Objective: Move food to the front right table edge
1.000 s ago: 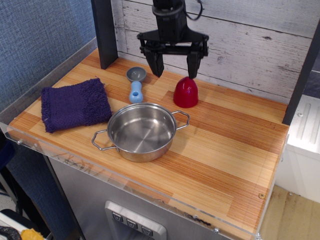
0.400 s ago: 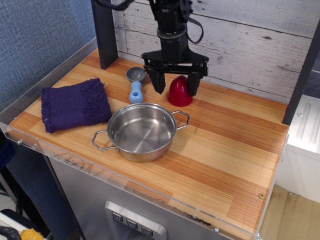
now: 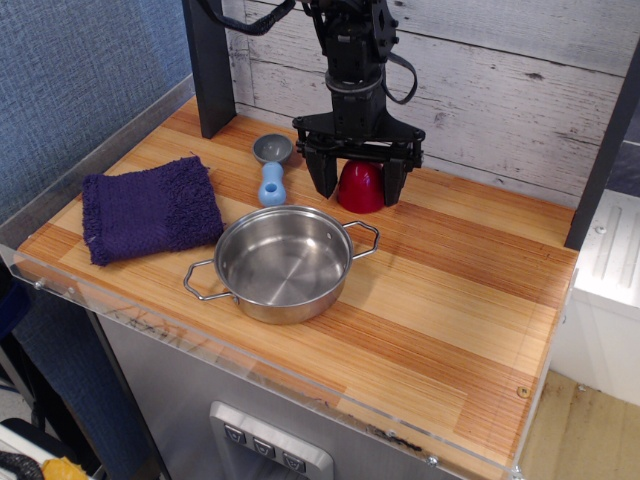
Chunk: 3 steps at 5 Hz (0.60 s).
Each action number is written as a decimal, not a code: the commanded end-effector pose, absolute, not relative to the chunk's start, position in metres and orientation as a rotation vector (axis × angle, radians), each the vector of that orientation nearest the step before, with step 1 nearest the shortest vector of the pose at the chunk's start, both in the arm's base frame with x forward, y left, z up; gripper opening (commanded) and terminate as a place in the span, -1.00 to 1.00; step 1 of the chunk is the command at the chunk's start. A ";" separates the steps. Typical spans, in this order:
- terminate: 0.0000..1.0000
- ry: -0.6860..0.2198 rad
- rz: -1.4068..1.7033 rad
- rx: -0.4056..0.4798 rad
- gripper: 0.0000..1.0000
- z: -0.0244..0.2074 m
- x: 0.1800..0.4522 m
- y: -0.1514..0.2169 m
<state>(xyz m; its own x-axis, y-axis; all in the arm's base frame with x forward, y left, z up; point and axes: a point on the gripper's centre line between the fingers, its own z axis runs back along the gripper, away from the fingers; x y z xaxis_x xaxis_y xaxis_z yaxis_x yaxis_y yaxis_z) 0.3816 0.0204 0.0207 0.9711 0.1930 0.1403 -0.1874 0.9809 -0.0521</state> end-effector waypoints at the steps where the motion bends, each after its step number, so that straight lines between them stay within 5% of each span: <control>1: -1.00 -0.222 0.122 0.051 -1.00 0.042 0.390 0.018; 3: -1.00 -0.235 0.135 0.044 -1.00 0.046 0.389 0.017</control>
<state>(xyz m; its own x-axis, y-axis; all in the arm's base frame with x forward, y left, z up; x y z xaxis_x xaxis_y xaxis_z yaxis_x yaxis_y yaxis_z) 0.3839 0.0132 0.0206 0.9761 0.1326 0.1723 -0.1396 0.9898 0.0289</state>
